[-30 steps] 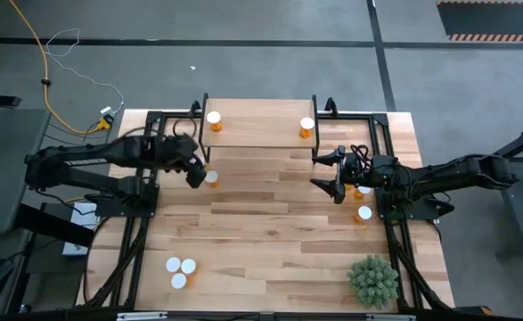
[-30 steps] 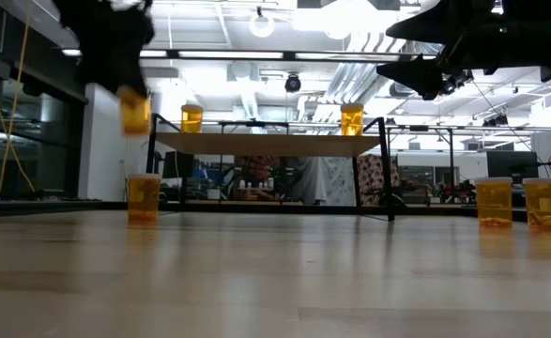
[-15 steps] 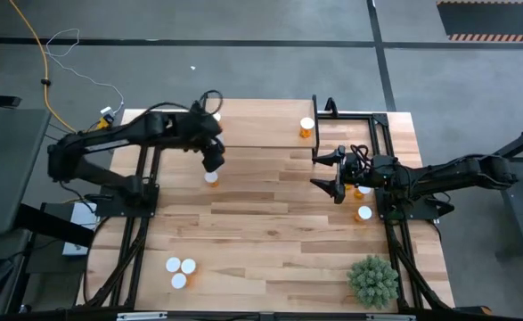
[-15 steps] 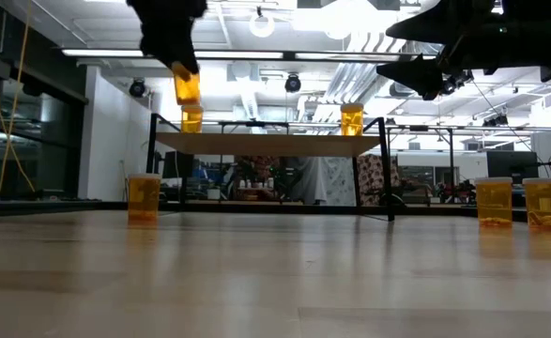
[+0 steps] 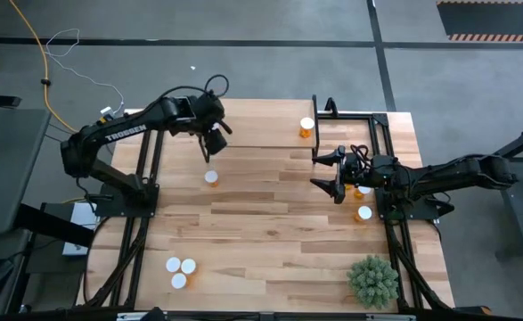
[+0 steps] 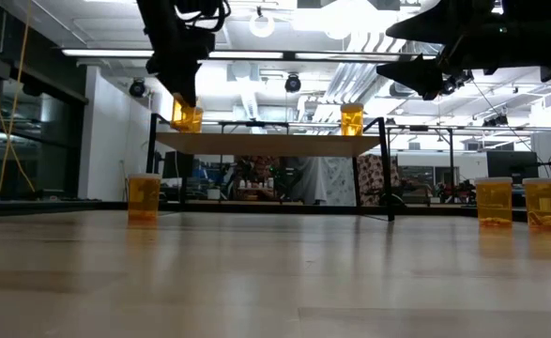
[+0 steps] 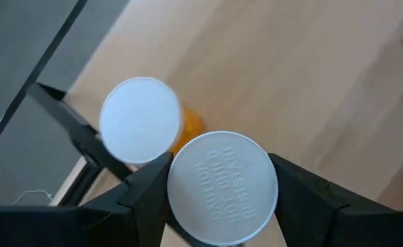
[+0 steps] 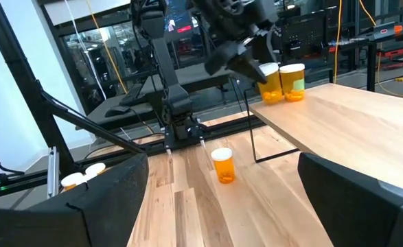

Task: Pick and place medicine bottles onto shelf by color
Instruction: Put the orange pill bottle on the shelf

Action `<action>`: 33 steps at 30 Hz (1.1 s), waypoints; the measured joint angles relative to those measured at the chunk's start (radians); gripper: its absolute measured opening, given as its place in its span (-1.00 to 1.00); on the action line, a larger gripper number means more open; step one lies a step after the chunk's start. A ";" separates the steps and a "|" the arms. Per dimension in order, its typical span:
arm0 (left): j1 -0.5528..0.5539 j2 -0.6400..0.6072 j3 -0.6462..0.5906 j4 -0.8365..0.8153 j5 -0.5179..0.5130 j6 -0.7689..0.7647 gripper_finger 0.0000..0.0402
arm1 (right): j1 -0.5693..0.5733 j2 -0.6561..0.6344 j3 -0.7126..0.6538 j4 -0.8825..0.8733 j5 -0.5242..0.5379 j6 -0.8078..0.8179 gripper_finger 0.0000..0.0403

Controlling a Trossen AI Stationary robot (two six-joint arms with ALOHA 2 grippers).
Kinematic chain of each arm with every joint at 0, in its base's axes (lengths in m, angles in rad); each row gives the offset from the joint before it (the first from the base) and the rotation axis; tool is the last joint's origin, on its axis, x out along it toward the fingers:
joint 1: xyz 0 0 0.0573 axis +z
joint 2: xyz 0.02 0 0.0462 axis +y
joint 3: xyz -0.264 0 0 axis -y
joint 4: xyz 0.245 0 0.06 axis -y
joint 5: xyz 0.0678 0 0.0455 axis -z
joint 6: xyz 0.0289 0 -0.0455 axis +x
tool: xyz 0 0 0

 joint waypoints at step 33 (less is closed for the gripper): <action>0.107 0.000 0.000 0.097 0.159 0.047 0.20 | 0.000 0.000 0.000 0.000 0.000 0.010 0.82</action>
